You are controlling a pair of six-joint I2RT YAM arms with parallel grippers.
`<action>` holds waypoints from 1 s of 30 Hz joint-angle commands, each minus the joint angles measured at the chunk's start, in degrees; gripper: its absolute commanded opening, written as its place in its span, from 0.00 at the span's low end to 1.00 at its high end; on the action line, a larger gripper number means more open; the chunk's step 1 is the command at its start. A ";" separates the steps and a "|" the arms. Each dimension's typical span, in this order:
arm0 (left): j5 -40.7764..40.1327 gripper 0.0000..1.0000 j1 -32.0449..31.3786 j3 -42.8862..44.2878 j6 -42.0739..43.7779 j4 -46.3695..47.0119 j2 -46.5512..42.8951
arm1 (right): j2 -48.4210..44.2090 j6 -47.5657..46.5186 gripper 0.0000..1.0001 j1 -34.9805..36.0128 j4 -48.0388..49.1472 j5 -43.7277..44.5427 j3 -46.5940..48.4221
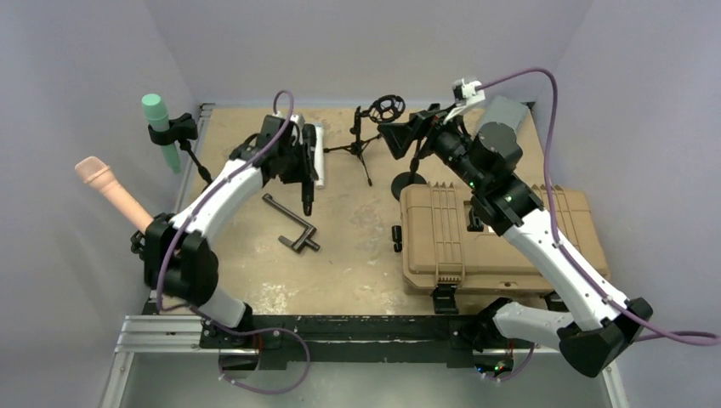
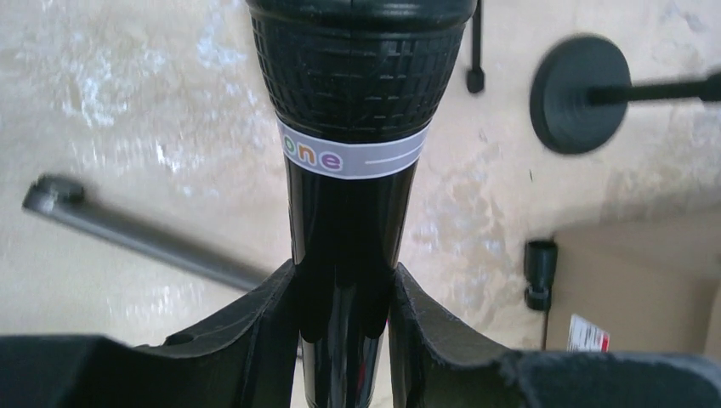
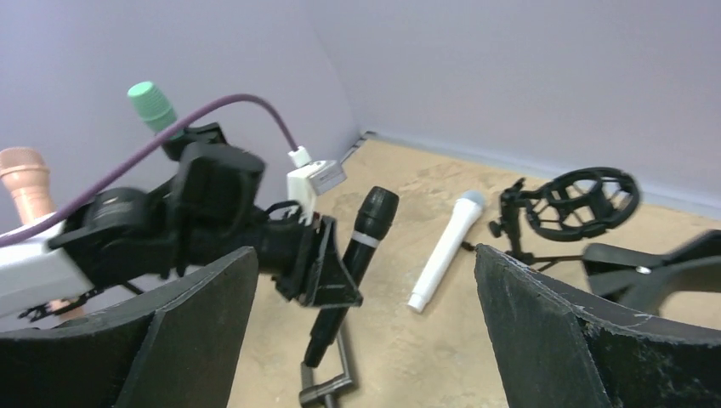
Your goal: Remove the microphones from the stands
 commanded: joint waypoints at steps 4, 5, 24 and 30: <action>7.57 0.00 9.67 20.83 0.43 -4.62 23.50 | -6.28 -5.38 0.95 0.06 0.37 5.84 -3.64; 6.99 0.00 10.60 24.52 1.66 -6.31 28.54 | -6.98 -5.55 0.95 0.05 0.39 6.06 -4.01; 10.73 0.21 12.60 51.13 3.38 -21.35 53.37 | -10.75 -3.53 0.93 0.11 0.82 5.19 -5.67; 12.32 0.31 12.60 50.11 1.89 -20.86 53.26 | -8.30 -1.94 0.93 0.06 1.55 3.30 -5.27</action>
